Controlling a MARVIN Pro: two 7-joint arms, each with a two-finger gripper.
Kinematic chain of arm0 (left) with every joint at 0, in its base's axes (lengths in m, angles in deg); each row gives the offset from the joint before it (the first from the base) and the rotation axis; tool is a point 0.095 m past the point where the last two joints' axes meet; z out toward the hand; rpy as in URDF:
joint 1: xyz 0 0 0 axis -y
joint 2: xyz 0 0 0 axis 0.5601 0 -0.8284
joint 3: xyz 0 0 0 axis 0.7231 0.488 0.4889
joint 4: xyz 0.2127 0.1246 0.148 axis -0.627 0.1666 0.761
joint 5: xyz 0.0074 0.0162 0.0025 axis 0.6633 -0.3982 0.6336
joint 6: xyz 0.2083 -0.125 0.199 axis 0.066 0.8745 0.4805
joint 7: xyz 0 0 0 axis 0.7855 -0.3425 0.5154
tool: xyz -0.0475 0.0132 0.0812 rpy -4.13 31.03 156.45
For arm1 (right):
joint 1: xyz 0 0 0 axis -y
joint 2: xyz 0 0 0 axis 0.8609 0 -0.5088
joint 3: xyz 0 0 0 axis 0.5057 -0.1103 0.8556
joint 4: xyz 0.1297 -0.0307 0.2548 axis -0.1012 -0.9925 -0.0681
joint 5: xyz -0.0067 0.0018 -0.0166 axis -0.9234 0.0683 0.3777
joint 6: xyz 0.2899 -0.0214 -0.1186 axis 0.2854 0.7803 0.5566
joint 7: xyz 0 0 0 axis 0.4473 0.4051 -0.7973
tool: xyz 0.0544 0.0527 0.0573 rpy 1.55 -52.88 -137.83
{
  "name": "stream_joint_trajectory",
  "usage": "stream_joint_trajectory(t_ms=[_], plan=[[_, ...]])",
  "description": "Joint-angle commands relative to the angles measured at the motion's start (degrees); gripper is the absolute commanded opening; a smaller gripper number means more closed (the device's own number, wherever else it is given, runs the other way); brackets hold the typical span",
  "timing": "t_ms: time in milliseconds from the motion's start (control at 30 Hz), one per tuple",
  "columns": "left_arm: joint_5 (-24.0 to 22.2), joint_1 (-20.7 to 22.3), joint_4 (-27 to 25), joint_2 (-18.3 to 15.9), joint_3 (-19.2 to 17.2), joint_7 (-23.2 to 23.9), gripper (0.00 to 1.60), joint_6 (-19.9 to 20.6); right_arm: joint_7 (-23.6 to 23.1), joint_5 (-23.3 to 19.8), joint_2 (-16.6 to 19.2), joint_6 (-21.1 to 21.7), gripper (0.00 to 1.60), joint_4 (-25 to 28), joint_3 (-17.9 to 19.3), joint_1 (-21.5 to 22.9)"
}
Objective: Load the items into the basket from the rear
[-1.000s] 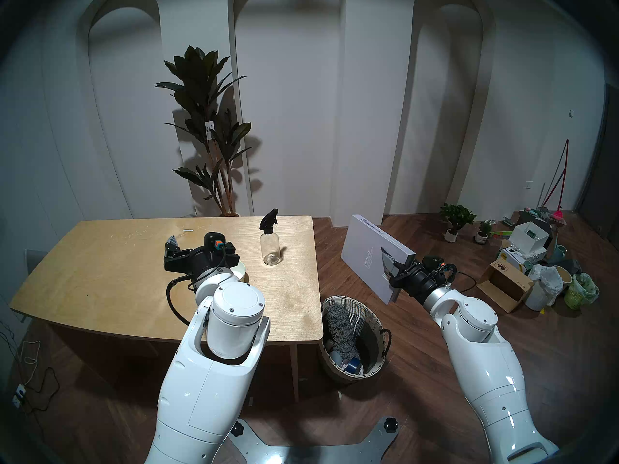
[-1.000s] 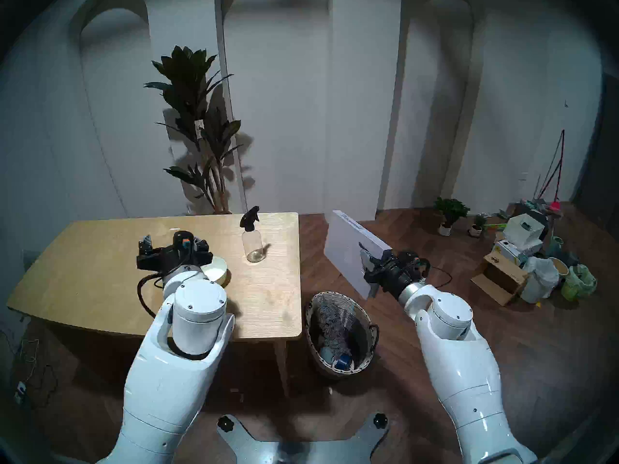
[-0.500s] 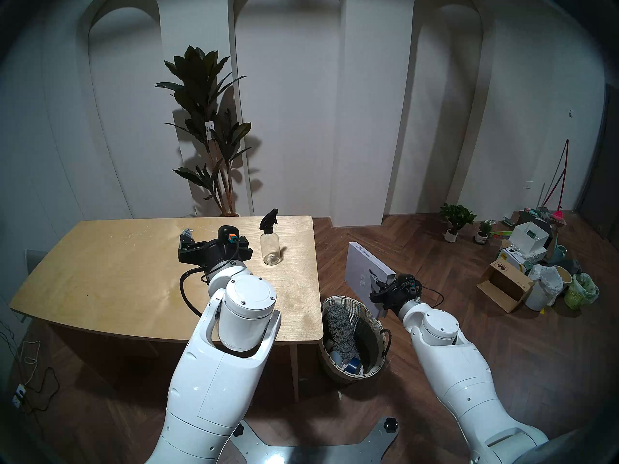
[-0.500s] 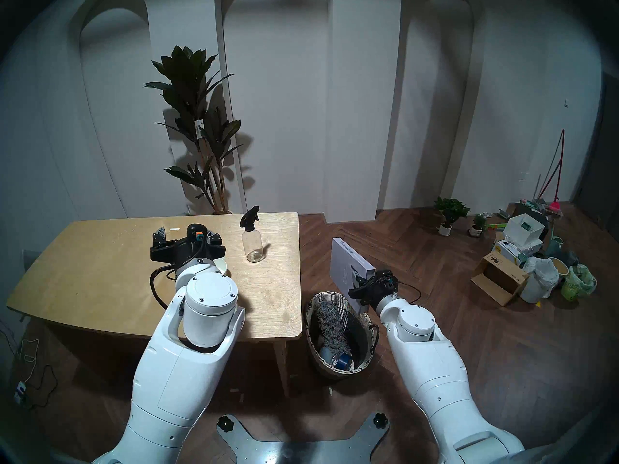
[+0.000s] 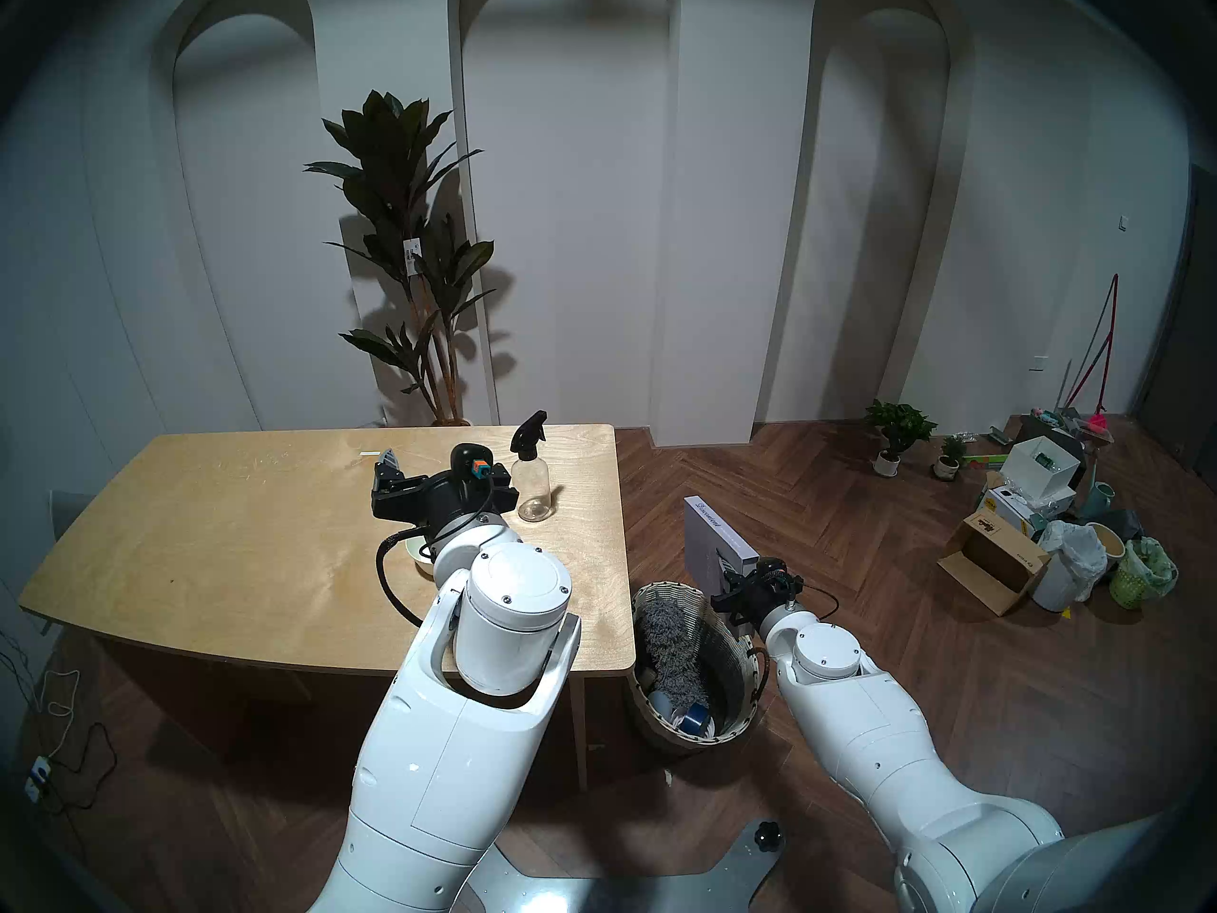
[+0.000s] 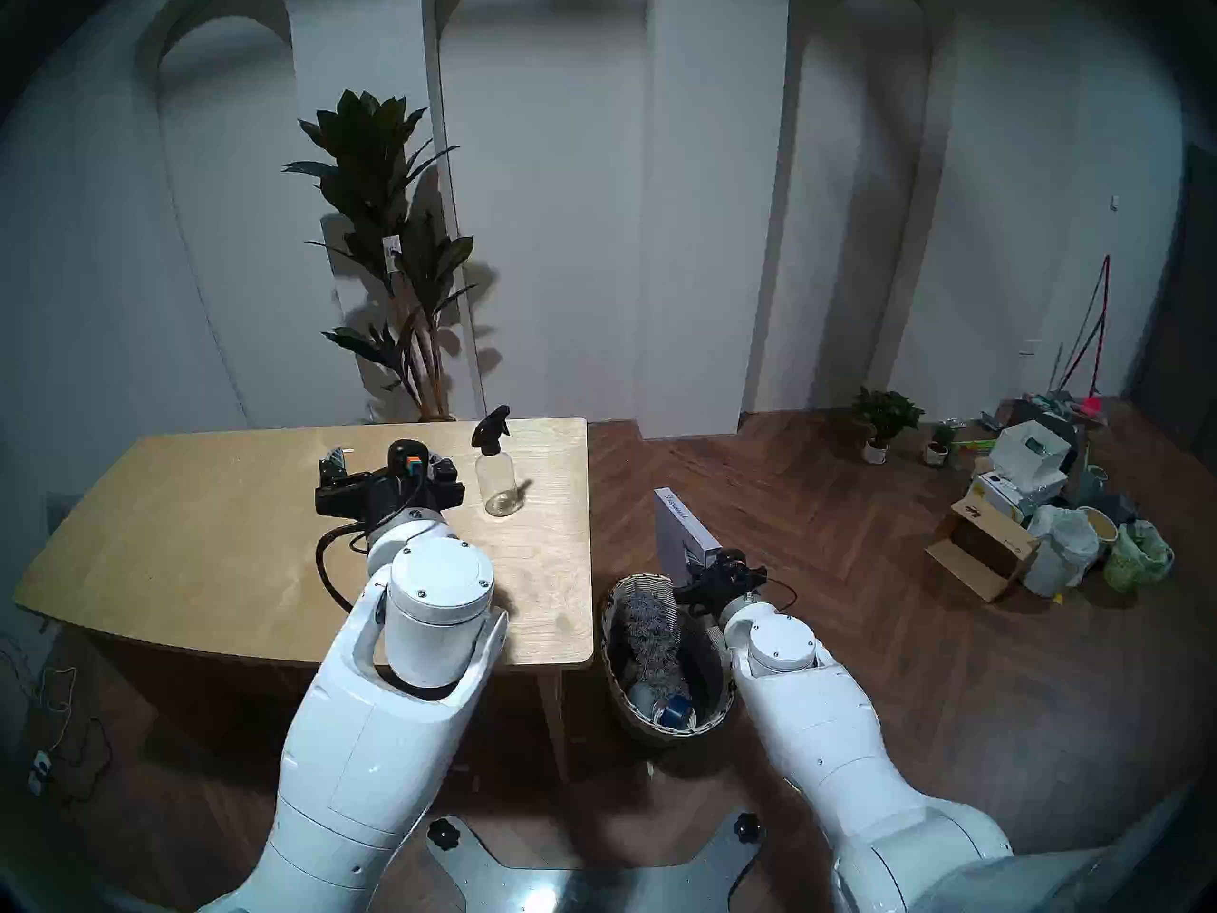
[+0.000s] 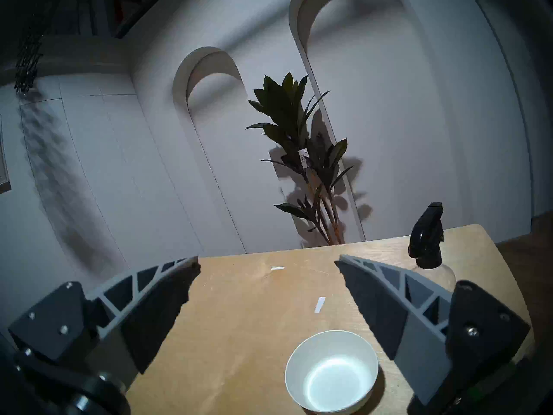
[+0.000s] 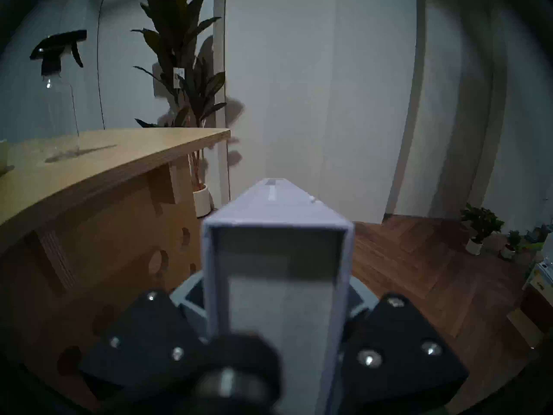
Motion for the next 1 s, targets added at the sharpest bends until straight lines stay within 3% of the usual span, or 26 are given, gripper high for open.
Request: stream_joint_trajectory(t_ms=[0,200,500,533,567,600,633,967], plan=[[0.02,2.11,0.25,1.02,0.17,-0.18,1.60,-0.06,3.25,2.35,-2.21,-4.96,0.00,-5.52,-1.08,5.82],[-0.32,3.46,1.70,0.79,1.03,0.91,1.60,-0.73,4.72,3.45,-2.77,-8.49,0.00,-11.41,-1.71,9.04],[-0.26,4.13,2.97,0.68,1.68,2.26,1.60,-0.56,5.55,5.40,-3.04,-9.81,0.00,-17.57,-3.14,13.05],[-0.27,4.10,3.08,0.70,1.65,2.37,1.60,-0.57,5.75,5.62,-3.11,-10.17,0.14,-18.33,-3.27,13.46],[-0.25,4.01,3.29,0.67,1.60,2.49,1.60,-0.64,6.08,6.20,-3.23,-10.60,0.57,-19.68,-3.71,14.17],[-0.25,3.95,3.35,0.69,1.58,2.54,1.60,-0.66,6.45,6.69,-3.34,-11.09,0.76,-20.34,-4.08,14.40],[-0.24,3.91,3.41,0.69,1.57,2.61,1.60,-0.68,6.73,7.09,-3.47,-11.23,1.60,-21.08,-4.40,14.77],[-0.44,3.67,3.49,0.45,0.61,3.24,1.60,-0.71,7.41,8.45,-4.08,-14.36,1.60,-27.05,-5.67,17.02]])
